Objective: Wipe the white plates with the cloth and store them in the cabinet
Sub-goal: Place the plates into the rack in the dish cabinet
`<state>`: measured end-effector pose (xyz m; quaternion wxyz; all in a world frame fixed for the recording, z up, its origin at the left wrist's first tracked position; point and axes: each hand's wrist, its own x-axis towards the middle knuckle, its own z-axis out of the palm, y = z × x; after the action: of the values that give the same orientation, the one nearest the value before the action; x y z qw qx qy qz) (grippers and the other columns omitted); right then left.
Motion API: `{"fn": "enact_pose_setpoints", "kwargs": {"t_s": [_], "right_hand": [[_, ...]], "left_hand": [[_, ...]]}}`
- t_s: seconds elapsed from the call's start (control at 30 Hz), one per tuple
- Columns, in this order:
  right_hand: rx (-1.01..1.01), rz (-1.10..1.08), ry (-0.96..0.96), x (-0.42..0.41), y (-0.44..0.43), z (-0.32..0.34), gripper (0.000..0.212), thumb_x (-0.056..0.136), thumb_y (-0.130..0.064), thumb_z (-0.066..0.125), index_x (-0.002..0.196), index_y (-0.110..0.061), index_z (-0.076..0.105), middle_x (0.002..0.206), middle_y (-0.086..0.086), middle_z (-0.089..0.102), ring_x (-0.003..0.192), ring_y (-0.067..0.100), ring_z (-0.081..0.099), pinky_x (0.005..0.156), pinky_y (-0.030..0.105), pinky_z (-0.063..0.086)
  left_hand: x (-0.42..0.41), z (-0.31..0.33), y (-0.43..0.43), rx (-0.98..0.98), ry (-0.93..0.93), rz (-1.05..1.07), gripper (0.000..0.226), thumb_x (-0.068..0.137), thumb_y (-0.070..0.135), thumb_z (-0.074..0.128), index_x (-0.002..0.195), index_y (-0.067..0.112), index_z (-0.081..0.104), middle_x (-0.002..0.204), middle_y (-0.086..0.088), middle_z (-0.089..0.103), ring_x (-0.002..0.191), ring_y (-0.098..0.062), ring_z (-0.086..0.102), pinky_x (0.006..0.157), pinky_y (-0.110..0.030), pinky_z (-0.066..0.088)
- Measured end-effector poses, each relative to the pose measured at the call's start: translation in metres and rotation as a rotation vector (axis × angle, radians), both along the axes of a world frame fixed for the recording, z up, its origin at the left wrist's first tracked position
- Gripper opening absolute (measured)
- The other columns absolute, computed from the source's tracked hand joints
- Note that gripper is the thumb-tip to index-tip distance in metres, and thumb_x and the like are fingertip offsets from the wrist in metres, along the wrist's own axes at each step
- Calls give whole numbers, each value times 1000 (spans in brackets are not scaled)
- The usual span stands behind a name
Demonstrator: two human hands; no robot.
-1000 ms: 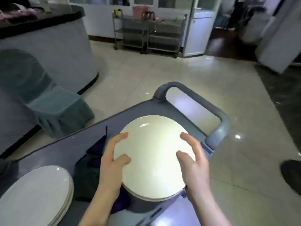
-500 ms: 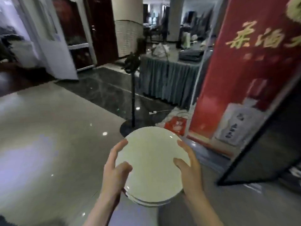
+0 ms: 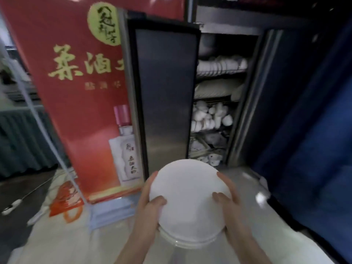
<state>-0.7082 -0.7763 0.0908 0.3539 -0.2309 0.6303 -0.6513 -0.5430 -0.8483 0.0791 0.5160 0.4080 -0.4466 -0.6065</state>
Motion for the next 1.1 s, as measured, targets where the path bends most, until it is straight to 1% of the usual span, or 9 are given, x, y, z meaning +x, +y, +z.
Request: {"fn": "enact_pose_setpoints", "kwargs": {"t_s": [0.17, 0.3, 0.43, 0.53, 0.7, 0.8, 0.93, 1.03, 1.1], "right_hand": [[1, -149, -4, -83, -56, 11, 53, 87, 2, 57, 116, -41, 65, 114, -11, 62, 95, 18, 59, 84, 39, 51], [-24, -211, 18, -152, -100, 7, 54, 88, 7, 54, 127, -30, 60, 104, -25, 55, 85, -9, 56, 69, 24, 43], [8, -226, -5, -231, -151, -5, 56, 88, 3, 55, 126, -37, 60, 111, -15, 59, 94, 10, 57, 72, 31, 47], [0, -221, 7, -291, -192, -9, 55, 88, 4, 56, 120, -41, 59, 108, -17, 57, 91, 6, 54, 70, 26, 45], [23, -135, 33, -401, -262, 0, 54, 89, -1, 57, 122, -43, 57, 113, -9, 60, 93, 6, 54, 78, 35, 48], [21, -97, 43, -452, -310, 4, 53, 88, 0, 58, 118, -43, 59, 116, -9, 62, 99, 10, 57, 94, 43, 51], [14, -66, 72, -511, -380, -1, 57, 85, 0, 60, 123, -42, 59, 124, -9, 61, 106, 14, 58, 95, 43, 50], [21, -28, 108, -551, -438, -5, 60, 76, -14, 65, 127, -45, 58, 125, -12, 61, 111, 18, 58, 99, 49, 50], [22, -20, 134, -575, -479, -8, 61, 79, -10, 66, 129, -45, 56, 126, -11, 60, 112, 19, 58, 99, 50, 50]], "left_hand": [[-95, -3, -85, 53, -5, -151, 73, 50, 9, 53, 115, 37, 66, 120, 7, 67, 109, -20, 60, 80, -33, 52], [-169, -11, -141, 86, -48, -219, 73, 51, 13, 55, 115, 45, 66, 121, 5, 68, 109, -22, 62, 83, -40, 53], [-248, -18, -195, 102, -67, -233, 72, 49, 13, 54, 109, 48, 67, 121, 4, 67, 107, -23, 62, 79, -38, 52], [-307, -23, -233, 101, -53, -211, 71, 49, 13, 55, 110, 48, 68, 126, 6, 65, 115, -24, 59, 96, -49, 51], [-409, -22, -296, 109, -25, -174, 77, 49, 13, 56, 119, 43, 66, 128, 4, 65, 118, -26, 59, 99, -56, 48], [-457, -19, -336, 125, -19, -123, 75, 51, 14, 56, 119, 44, 65, 123, 5, 67, 115, -27, 61, 98, -56, 49], [-513, -18, -396, 125, 17, -82, 59, 74, 5, 61, 115, 47, 66, 113, 8, 70, 105, -26, 65, 88, -50, 55], [-550, -23, -450, 119, 21, -38, 59, 82, 1, 63, 118, 46, 64, 116, 5, 67, 101, -25, 64, 76, -39, 55], [-575, -27, -491, 115, 20, -34, 58, 78, 7, 68, 118, 48, 63, 120, 8, 64, 105, -25, 62, 83, -44, 55]]}}
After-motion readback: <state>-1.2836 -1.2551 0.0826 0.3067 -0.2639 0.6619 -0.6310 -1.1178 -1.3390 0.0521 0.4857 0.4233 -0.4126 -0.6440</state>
